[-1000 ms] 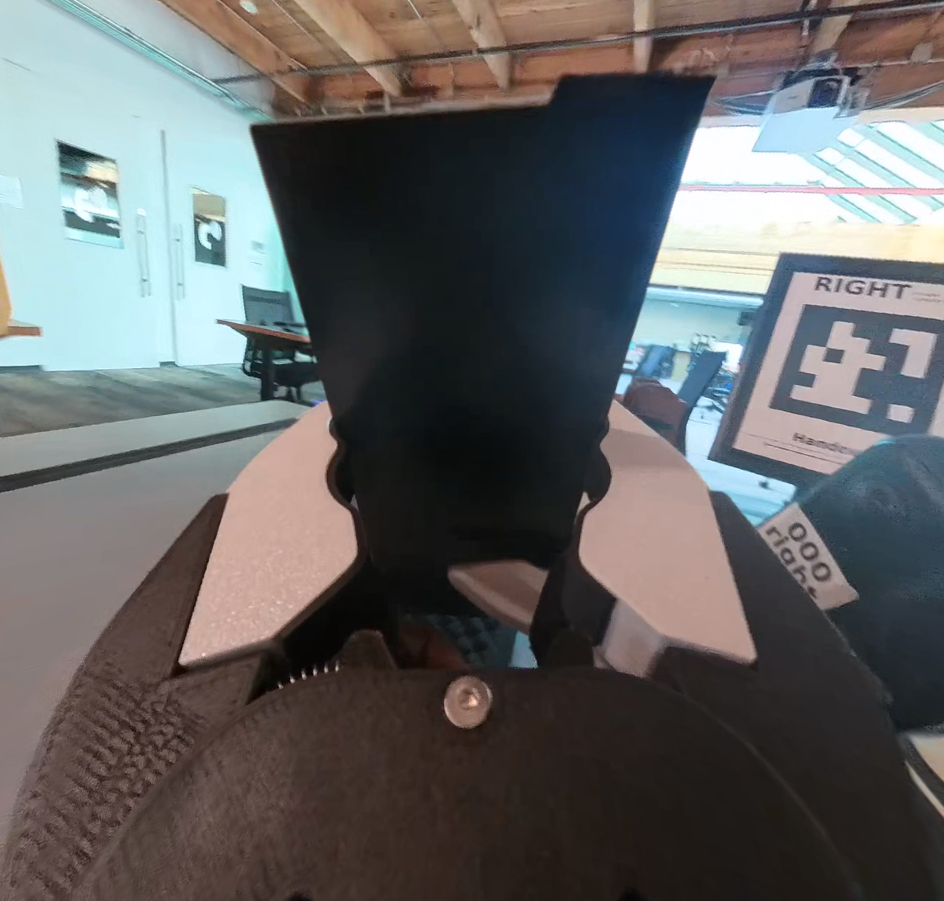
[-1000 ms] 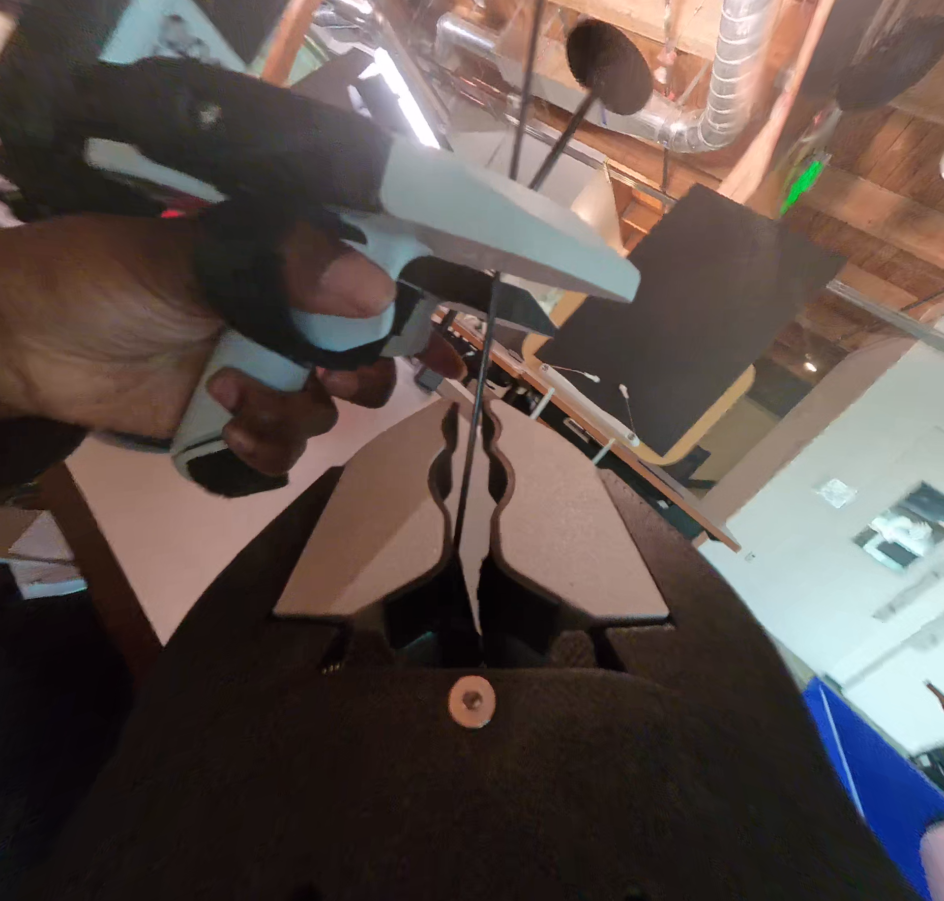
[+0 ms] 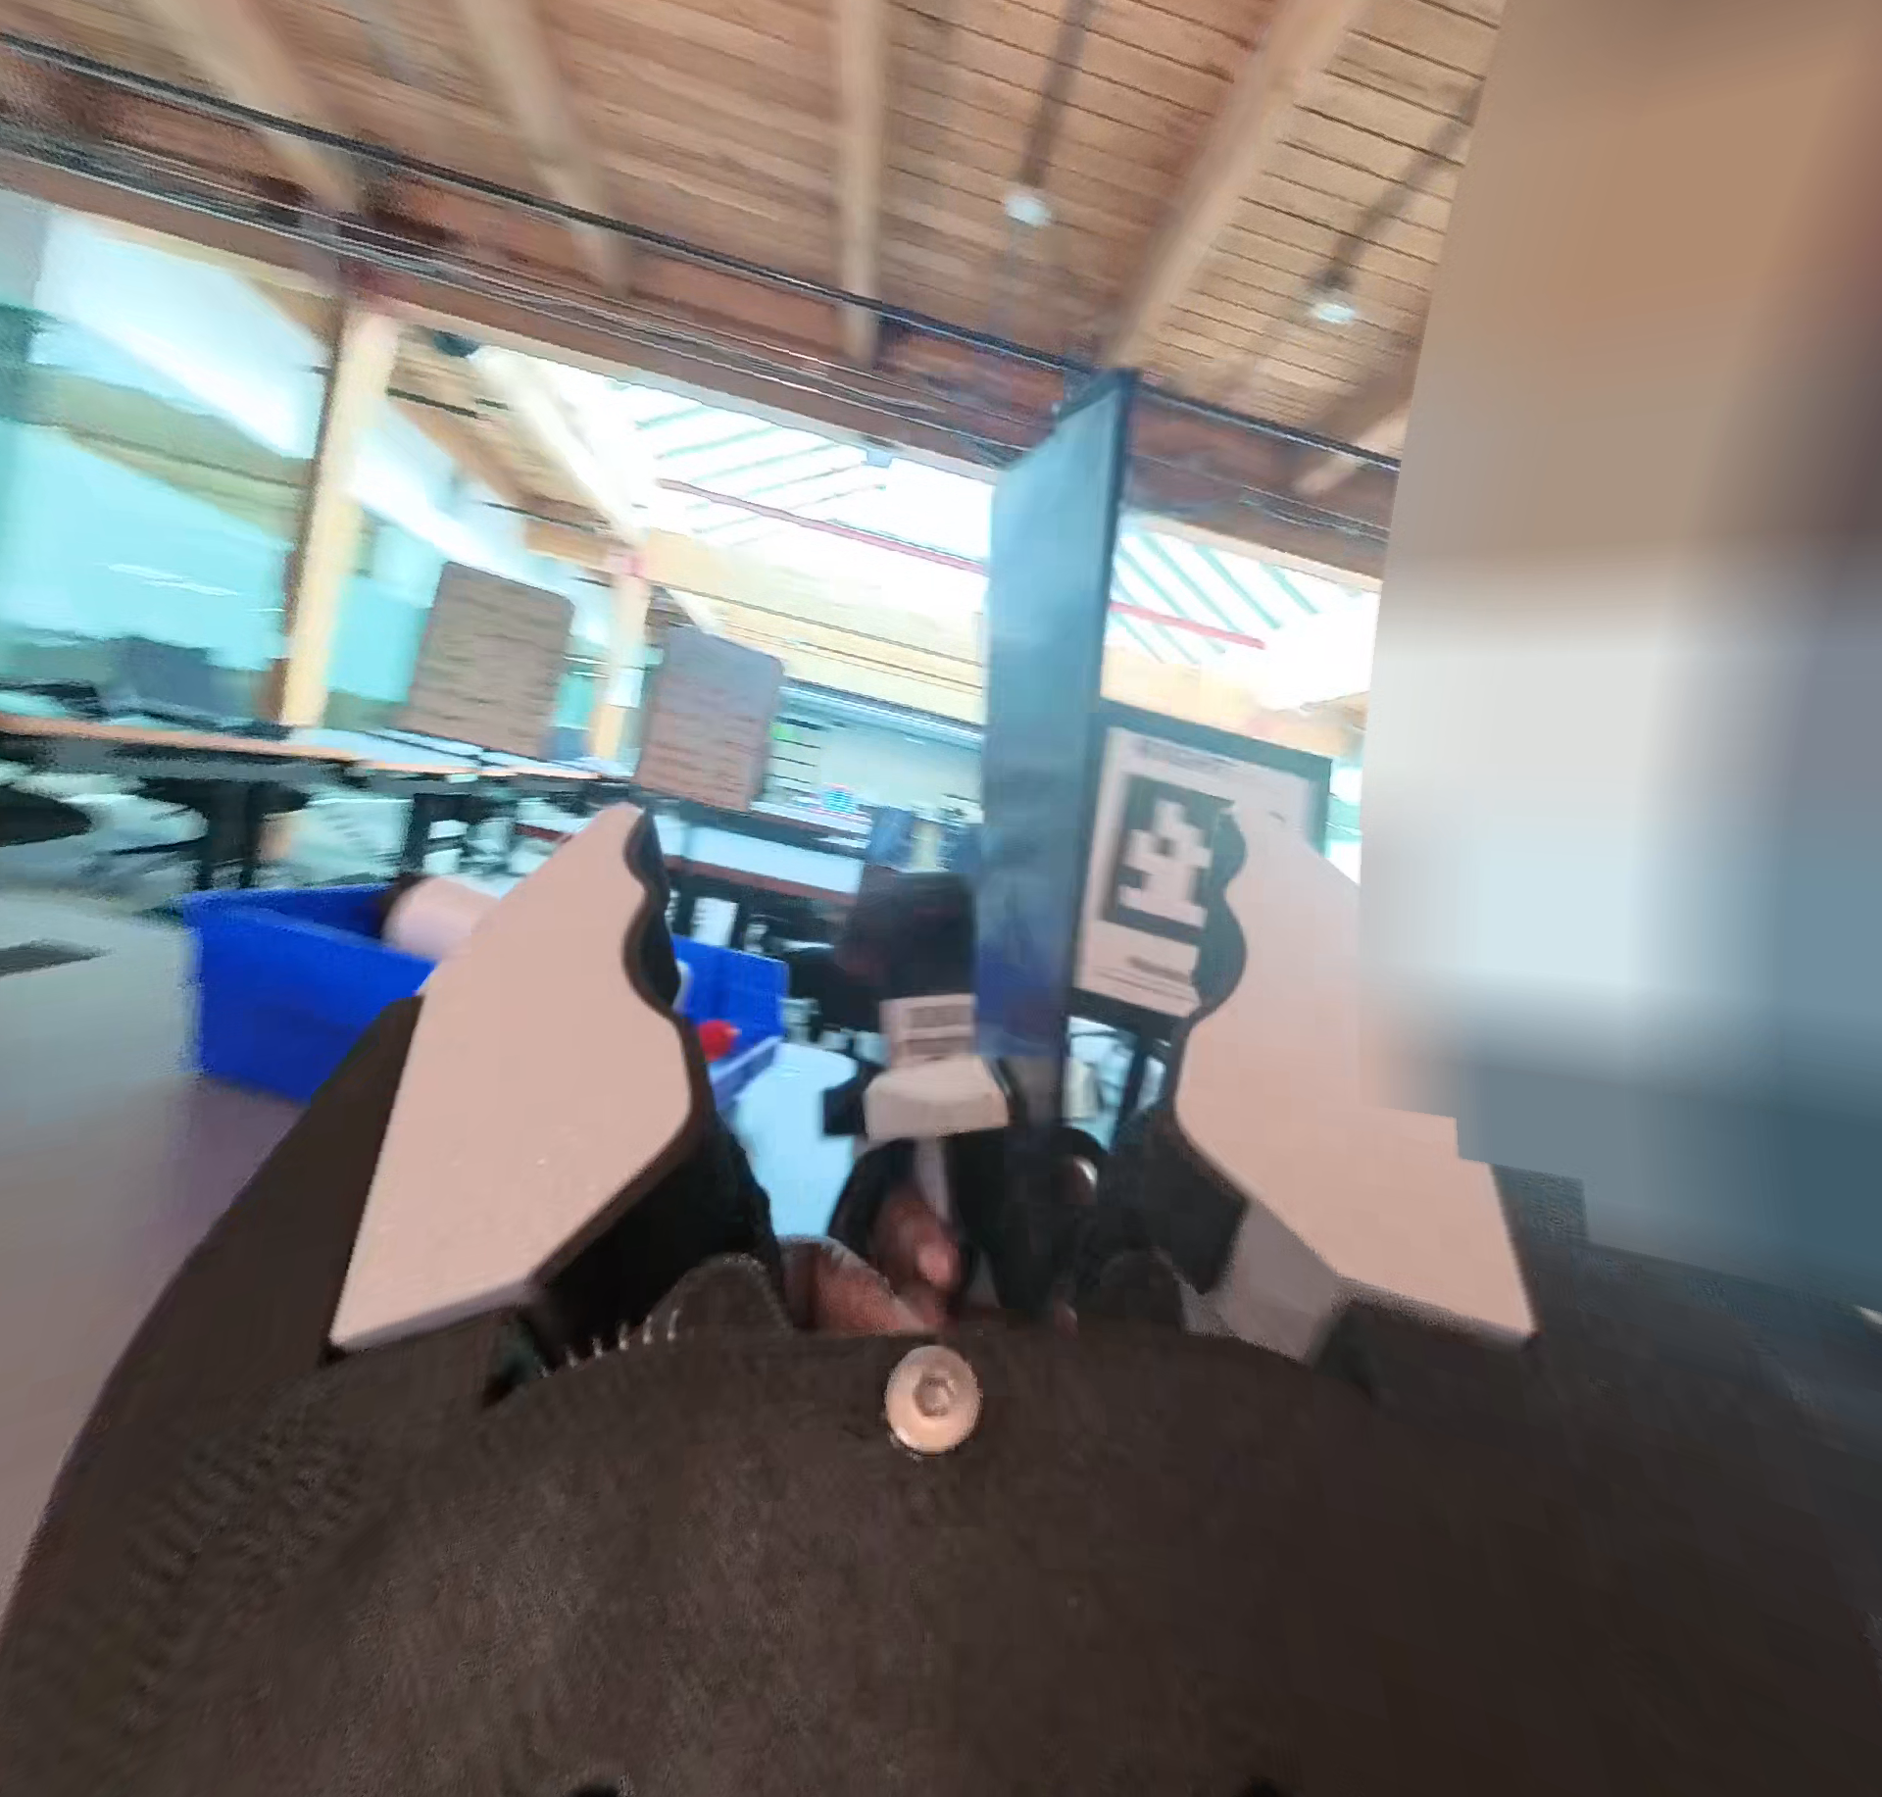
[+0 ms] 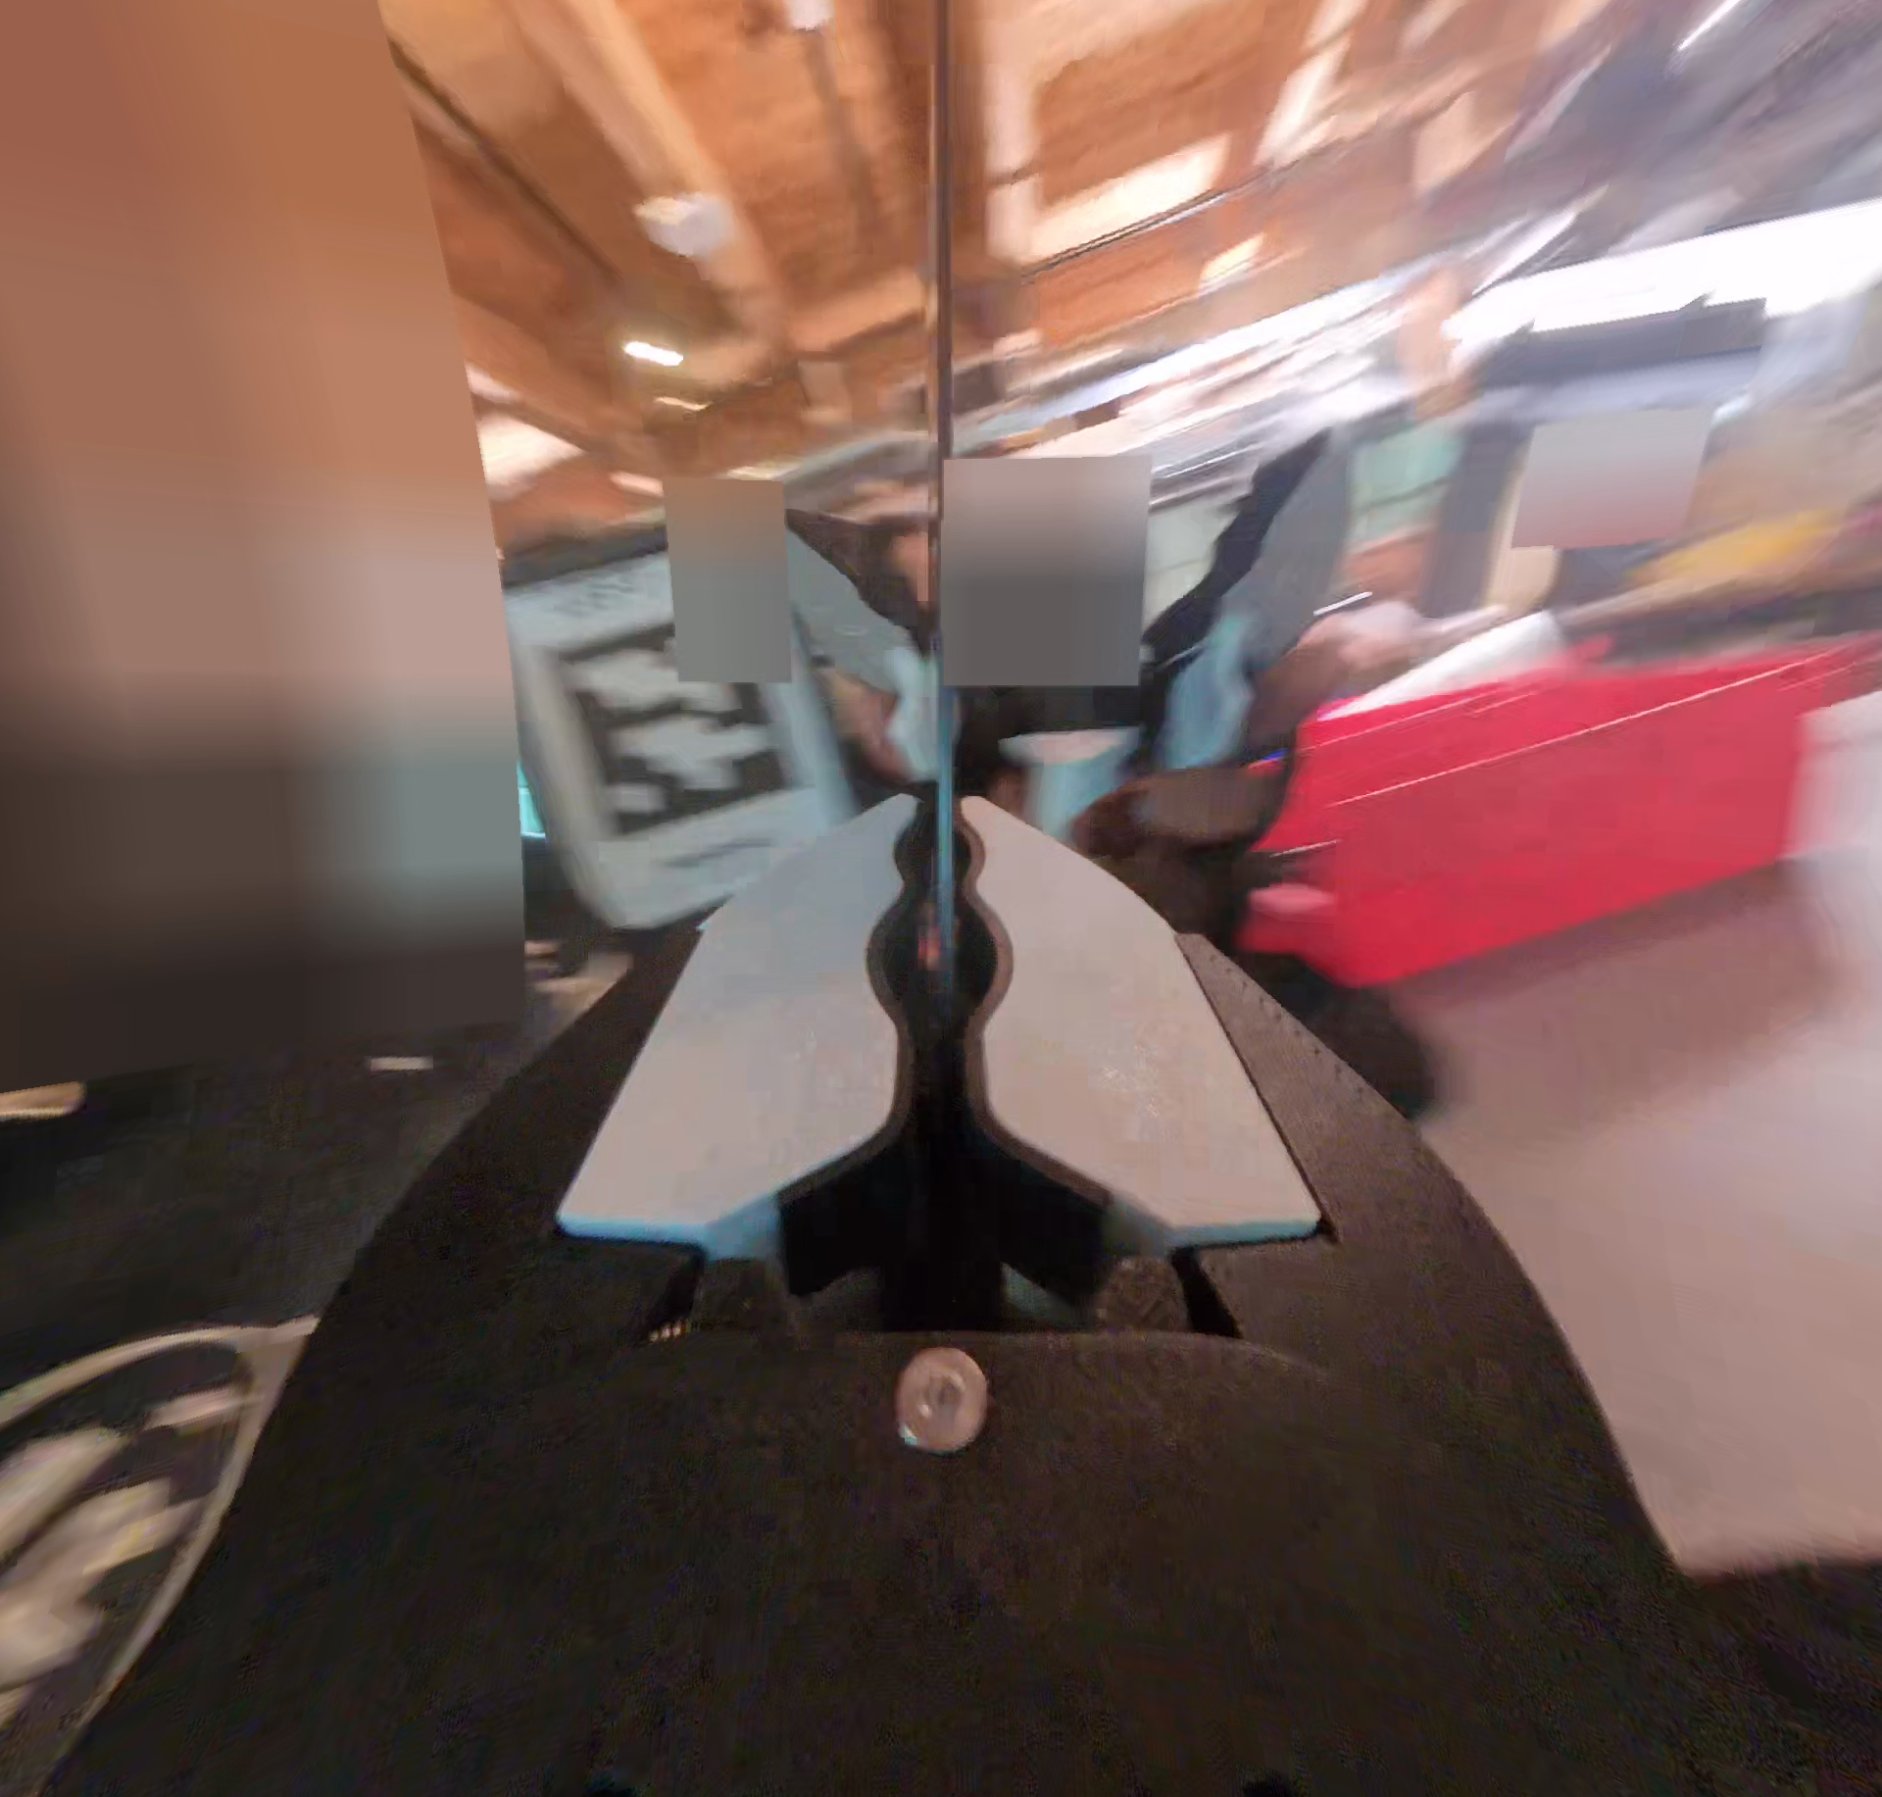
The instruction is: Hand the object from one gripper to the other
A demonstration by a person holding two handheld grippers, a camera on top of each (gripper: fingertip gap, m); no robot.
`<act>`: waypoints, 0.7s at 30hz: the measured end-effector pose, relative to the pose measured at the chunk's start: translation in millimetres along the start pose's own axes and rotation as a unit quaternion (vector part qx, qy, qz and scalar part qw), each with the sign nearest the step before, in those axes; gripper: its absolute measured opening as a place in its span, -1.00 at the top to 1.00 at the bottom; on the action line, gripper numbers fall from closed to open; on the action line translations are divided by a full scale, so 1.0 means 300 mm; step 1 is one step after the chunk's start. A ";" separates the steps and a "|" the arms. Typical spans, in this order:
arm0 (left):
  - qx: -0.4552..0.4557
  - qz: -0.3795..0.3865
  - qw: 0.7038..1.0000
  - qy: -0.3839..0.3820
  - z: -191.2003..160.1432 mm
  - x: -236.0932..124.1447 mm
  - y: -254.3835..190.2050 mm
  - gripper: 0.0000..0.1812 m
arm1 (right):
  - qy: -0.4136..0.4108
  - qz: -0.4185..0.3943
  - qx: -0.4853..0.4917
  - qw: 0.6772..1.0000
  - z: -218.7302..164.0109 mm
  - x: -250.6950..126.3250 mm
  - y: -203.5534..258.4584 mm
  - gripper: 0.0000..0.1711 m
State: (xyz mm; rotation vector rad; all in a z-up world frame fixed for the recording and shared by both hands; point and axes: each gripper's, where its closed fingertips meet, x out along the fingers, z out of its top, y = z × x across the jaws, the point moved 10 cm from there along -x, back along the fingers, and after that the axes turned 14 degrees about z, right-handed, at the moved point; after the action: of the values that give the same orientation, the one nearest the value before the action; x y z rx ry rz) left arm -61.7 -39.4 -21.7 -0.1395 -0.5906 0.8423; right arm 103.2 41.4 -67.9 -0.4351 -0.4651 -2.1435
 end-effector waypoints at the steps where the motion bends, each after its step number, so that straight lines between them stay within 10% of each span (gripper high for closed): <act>1: 0.002 0.034 0.999 -0.007 0.003 -0.001 0.006 -0.13 | 0.014 -0.065 -0.081 0.994 0.019 -0.013 0.010 0.98; 8: 0.055 0.151 0.987 -0.004 -0.075 0.061 -0.052 -0.29 | 0.208 -0.353 -0.446 0.796 0.033 0.022 0.079 0.98; 15: 0.067 0.168 0.983 0.013 -0.097 0.068 -0.070 -0.02 | 0.289 -0.381 -0.498 0.724 -0.024 0.074 0.084 0.95; 17: 0.045 0.135 0.990 0.016 -0.083 0.060 -0.057 -0.01 | 0.315 -0.352 -0.495 0.729 -0.033 0.089 0.087 0.75; 21: -0.021 0.002 1.000 0.014 -0.026 0.023 -0.034 0.00 | 0.274 -0.212 -0.408 0.845 0.003 0.095 0.118 0.31</act>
State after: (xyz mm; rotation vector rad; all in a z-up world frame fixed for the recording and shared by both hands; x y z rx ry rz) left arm -47.2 -40.1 -21.6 -0.1911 -0.5826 0.8316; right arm 116.6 2.8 -47.7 -0.1441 0.7853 -2.6903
